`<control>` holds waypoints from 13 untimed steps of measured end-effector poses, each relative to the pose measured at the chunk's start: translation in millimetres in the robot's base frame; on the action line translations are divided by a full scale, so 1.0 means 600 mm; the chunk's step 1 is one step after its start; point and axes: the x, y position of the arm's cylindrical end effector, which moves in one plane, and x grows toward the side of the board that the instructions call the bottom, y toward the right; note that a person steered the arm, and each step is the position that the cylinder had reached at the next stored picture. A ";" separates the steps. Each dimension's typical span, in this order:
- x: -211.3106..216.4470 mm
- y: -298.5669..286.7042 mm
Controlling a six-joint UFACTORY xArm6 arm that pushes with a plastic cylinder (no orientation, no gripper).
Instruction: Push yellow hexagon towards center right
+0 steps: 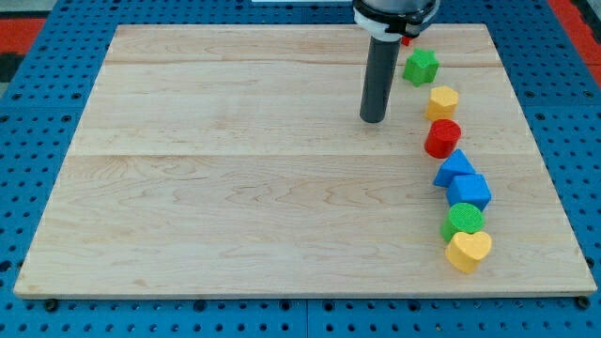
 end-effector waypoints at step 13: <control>-0.013 0.099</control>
